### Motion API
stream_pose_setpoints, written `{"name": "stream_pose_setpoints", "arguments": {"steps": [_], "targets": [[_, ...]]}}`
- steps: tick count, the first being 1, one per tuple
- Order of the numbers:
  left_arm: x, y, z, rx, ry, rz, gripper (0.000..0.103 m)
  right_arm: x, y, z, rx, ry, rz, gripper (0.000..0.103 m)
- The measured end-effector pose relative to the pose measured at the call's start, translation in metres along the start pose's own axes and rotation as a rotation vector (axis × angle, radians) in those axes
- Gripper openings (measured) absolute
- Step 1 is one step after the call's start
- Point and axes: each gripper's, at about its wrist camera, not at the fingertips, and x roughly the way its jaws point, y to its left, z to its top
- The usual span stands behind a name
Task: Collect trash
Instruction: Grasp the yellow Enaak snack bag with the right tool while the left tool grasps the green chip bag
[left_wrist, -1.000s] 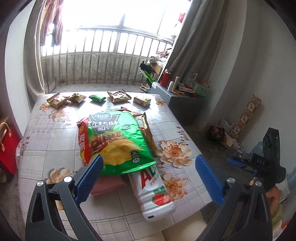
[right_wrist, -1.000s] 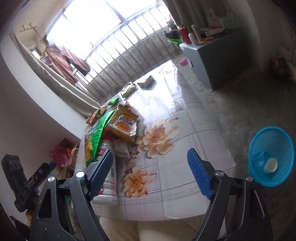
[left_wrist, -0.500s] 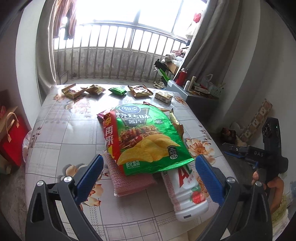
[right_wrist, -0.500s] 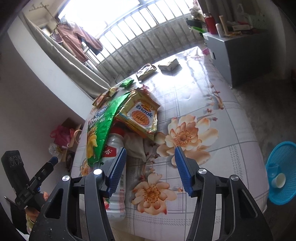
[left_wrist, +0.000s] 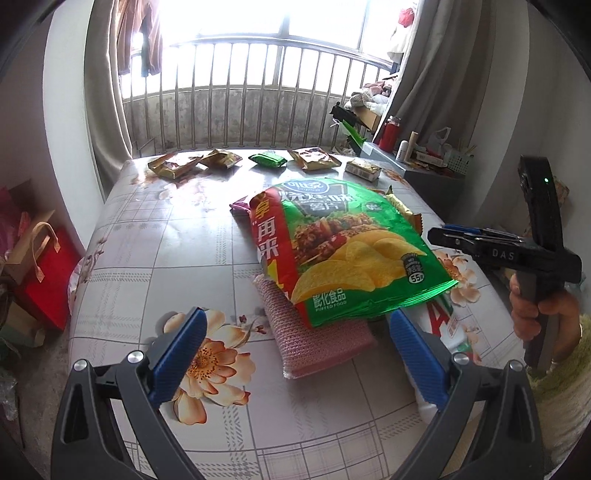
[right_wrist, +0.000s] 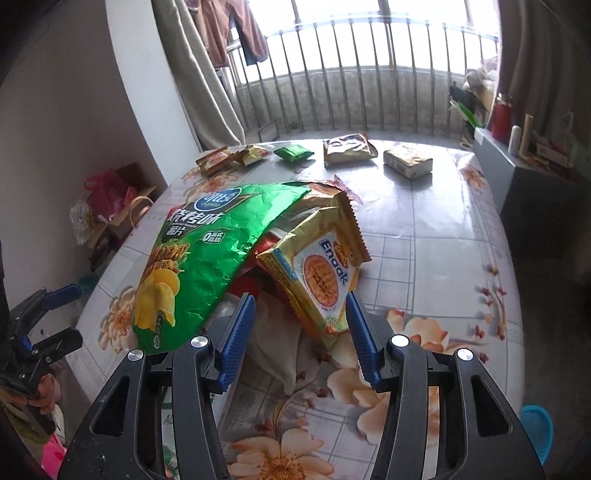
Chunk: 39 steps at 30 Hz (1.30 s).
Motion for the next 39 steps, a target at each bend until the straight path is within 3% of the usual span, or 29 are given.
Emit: {"name": "stream_pose_setpoints", "arguments": {"steps": [5, 7, 8, 9, 14, 24, 28, 33, 39], "targets": [[0.004, -0.003, -0.005, 0.045, -0.010, 0.018, 0.097, 0.025, 0.005, 0.006, -0.070, 0.026, -0.038, 0.041], [0.006, -0.007, -0.007, 0.081, -0.023, 0.035, 0.097, 0.030, 0.003, 0.007, -0.070, 0.027, -0.047, 0.030], [0.007, -0.009, -0.007, 0.099, -0.027, 0.042, 0.097, 0.031, 0.001, 0.007, -0.063, 0.029, -0.051, 0.019], [0.008, -0.011, -0.008, 0.119, -0.030, 0.051, 0.097, 0.030, -0.002, 0.006, -0.047, 0.031, -0.047, 0.016], [0.015, -0.029, -0.015, 0.270, -0.054, 0.107, 0.095, 0.011, -0.012, -0.001, 0.030, -0.009, -0.031, 0.011], [0.041, -0.073, -0.036, 0.685, -0.136, 0.284, 0.091, -0.020, -0.028, -0.019, 0.146, -0.040, -0.008, 0.009], [0.051, -0.083, -0.045, 0.848, -0.167, 0.331, 0.080, -0.024, -0.031, -0.022, 0.174, -0.044, 0.004, 0.009], [0.063, -0.086, -0.049, 0.963, -0.190, 0.366, 0.073, -0.028, -0.033, -0.027, 0.196, -0.051, 0.007, 0.009], [0.071, -0.078, -0.040, 0.990, -0.190, 0.392, 0.042, -0.035, -0.038, -0.033, 0.223, -0.058, 0.015, 0.009]]}}
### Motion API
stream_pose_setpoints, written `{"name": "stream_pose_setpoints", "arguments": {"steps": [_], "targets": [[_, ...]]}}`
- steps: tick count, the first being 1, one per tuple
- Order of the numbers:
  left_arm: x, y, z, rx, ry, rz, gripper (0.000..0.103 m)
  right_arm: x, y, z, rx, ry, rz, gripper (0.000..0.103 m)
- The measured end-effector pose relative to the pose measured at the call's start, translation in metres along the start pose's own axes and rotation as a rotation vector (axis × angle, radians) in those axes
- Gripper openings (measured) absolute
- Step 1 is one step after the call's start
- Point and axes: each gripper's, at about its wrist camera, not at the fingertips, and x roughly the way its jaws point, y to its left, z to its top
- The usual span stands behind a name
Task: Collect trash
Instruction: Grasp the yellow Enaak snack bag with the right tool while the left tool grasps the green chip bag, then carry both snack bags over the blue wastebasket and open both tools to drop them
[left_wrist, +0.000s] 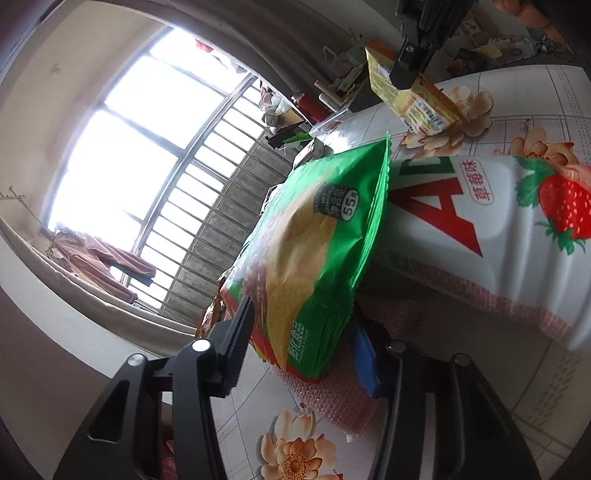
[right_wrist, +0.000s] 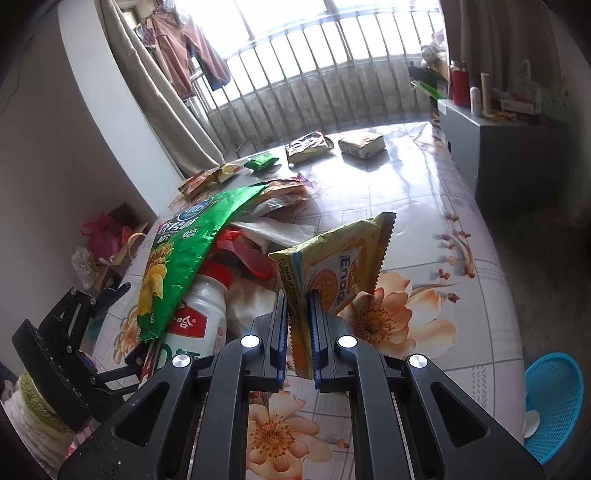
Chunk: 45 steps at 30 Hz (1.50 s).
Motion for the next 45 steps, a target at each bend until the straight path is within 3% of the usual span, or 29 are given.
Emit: {"name": "stream_pose_setpoints", "arguments": {"steps": [3, 6, 17, 27, 35, 45], "targets": [[0.000, 0.006, 0.001, -0.038, 0.002, -0.015, 0.024, -0.006, -0.001, -0.001, 0.004, -0.007, -0.003, 0.009], [-0.002, 0.017, 0.001, -0.091, 0.000, -0.005, 0.014, -0.011, -0.001, -0.002, 0.005, -0.017, -0.004, 0.009], [-0.025, 0.092, 0.001, -0.388, -0.042, 0.089, 0.010, -0.038, 0.000, -0.005, 0.014, -0.088, -0.006, 0.008], [-0.069, 0.137, 0.011, -0.558, -0.114, 0.135, 0.009, -0.067, -0.006, -0.008, 0.029, -0.153, 0.000, 0.008], [-0.113, 0.158, 0.037, -0.674, -0.217, 0.025, 0.009, -0.108, -0.017, -0.023, 0.062, -0.231, -0.027, 0.008], [-0.126, 0.146, 0.112, -0.790, -0.311, -0.287, 0.009, -0.172, -0.062, -0.054, 0.190, -0.356, -0.100, 0.008]]}}
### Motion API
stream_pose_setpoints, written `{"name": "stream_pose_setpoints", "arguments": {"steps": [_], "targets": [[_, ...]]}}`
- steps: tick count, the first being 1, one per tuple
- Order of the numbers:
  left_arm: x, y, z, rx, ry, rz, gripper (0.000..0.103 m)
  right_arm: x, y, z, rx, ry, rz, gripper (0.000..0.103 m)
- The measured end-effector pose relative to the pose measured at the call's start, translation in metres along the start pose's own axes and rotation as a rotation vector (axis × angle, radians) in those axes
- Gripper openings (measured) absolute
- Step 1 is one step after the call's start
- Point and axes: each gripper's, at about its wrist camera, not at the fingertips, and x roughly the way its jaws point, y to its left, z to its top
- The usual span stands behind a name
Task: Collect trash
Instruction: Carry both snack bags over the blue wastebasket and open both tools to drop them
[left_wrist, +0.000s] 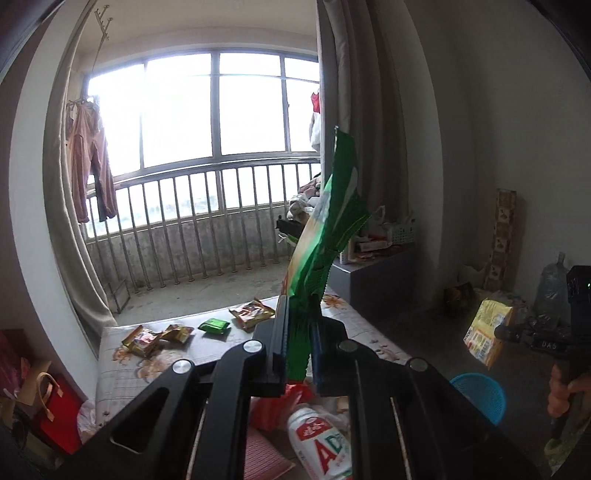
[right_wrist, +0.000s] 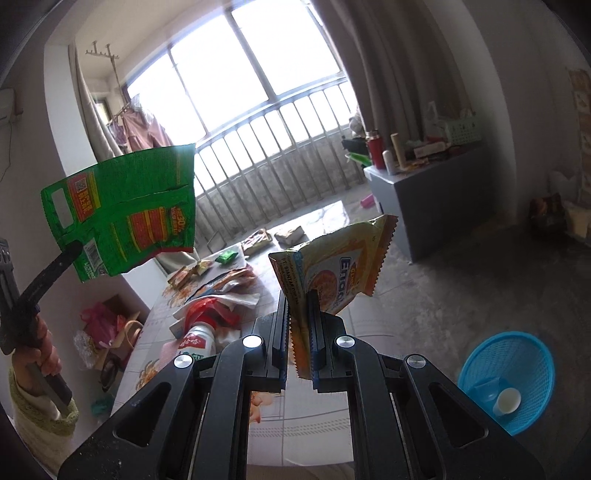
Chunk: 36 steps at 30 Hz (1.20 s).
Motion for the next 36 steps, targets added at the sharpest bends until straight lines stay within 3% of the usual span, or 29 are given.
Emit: {"name": "stream_pose_setpoints", "arguments": {"steps": [10, 18, 26, 36], "targets": [[0.028, -0.111, 0.029, 0.047, 0.090, -0.246, 0.009, -0.044, -0.074, -0.019, 0.178, -0.041, -0.072, 0.008], [0.083, -0.213, 0.019, 0.106, 0.304, -0.412, 0.009, -0.072, -0.144, -0.053, 0.365, -0.048, -0.137, 0.008], [0.160, -0.318, -0.038, 0.156, 0.604, -0.521, 0.010, -0.071, -0.207, -0.094, 0.555, 0.003, -0.165, 0.008], [0.273, -0.411, -0.140, 0.285, 0.901, -0.472, 0.010, -0.023, -0.270, -0.127, 0.745, 0.099, -0.167, 0.008]]}}
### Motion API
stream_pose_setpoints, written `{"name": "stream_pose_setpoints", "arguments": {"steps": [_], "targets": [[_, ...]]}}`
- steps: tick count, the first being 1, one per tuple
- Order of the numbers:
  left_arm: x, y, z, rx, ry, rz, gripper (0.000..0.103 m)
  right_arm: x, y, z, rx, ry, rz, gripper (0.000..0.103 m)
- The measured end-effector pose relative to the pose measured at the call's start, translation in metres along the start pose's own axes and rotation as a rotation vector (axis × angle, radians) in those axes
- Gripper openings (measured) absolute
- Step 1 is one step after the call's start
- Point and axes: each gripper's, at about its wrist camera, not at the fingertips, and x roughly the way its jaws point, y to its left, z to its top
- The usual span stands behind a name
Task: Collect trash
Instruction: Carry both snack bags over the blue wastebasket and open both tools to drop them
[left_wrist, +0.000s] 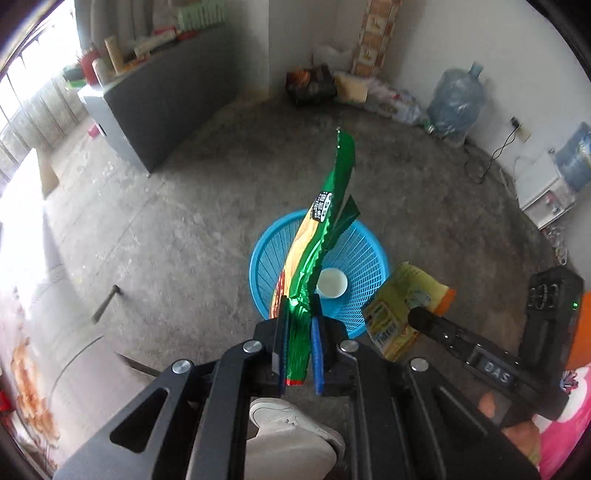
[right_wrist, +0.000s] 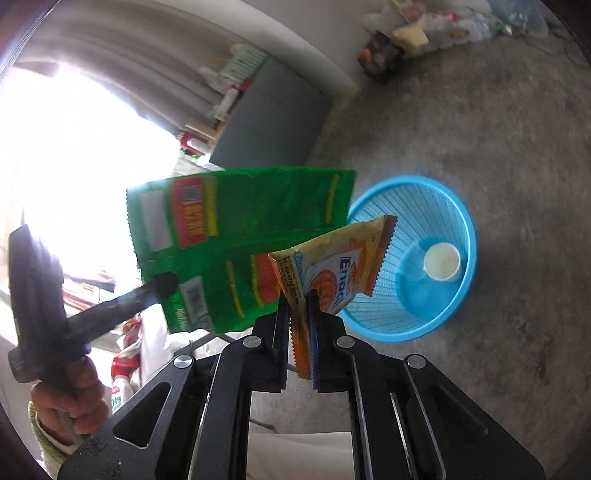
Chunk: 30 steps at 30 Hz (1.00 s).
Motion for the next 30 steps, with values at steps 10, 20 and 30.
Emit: {"name": "stream_pose_setpoints", "arguments": {"steps": [10, 20, 30], "targets": [[0.108, 0.013, 0.033, -0.100, 0.128, 0.062, 0.036, 0.062, -0.040, 0.025, 0.116, 0.069, -0.054, 0.028], [0.093, 0.036, 0.030, -0.147, 0.058, 0.102, 0.060, 0.090, -0.059, 0.018, 0.191, 0.152, -0.055, 0.054], [0.005, 0.078, 0.018, -0.224, -0.120, 0.118, 0.063, 0.061, -0.040, 0.007, 0.118, 0.119, -0.036, 0.055]]}}
